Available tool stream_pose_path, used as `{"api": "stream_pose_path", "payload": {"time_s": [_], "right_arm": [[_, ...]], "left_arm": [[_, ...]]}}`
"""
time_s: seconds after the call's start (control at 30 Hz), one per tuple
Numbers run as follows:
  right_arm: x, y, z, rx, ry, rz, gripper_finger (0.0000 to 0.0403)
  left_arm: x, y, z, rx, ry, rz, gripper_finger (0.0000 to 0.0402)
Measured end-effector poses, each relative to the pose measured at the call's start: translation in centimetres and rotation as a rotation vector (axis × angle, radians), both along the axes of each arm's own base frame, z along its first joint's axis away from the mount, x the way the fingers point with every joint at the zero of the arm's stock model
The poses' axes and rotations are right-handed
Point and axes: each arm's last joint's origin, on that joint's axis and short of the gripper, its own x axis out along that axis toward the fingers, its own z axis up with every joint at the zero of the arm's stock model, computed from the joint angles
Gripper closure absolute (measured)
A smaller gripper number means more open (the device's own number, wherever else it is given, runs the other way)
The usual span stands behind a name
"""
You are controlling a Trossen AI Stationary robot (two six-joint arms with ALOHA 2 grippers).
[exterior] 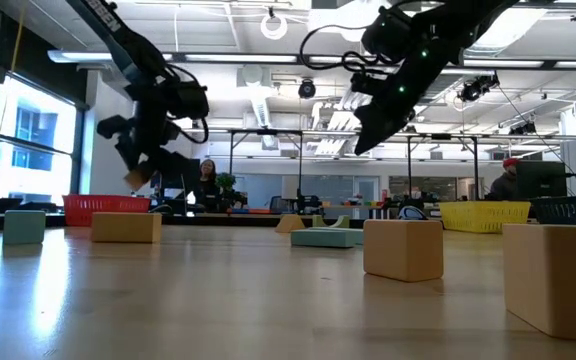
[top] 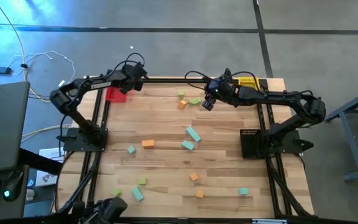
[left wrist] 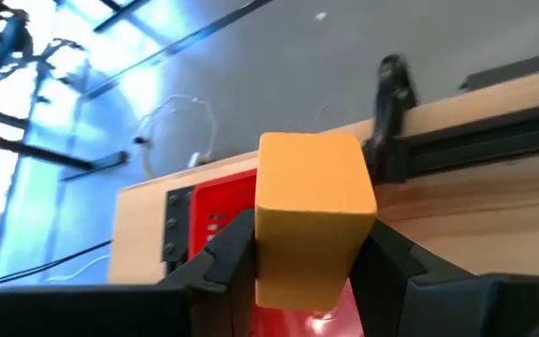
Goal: Sort & place blocks by color
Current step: Put the yellow block into the red bin, then put the blue block into the black bin
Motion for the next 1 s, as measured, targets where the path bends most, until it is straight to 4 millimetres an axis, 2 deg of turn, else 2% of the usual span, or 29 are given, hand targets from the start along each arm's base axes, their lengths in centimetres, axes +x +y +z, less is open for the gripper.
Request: {"api": "stream_pose_path", "payload": {"time_s": [0.2,0.47,0.83,1.0], "right_arm": [[-0.5,-0.7,-0.2,0.022,0.015,-0.015,0.0214],[-0.9,-1.3,-0.2,0.030,0.008,-0.045,0.0214],[-0.8,-1.3,-0.2,0.088,-0.045,-0.054,0.0214],[-0.7,-0.9,-0.3,0.111,-0.047,-0.052,0.0214]], "left_arm": [[0.2,0.4,-0.7,-0.032,0.063,0.036,0.0290],[0.3,0.6,-0.6,-0.031,0.062,0.048,0.0283],[0.3,0.6,-0.6,-0.034,0.060,0.047,0.0203],[0.2,0.4,-0.3,-0.061,0.043,0.030,0.0179]]}}
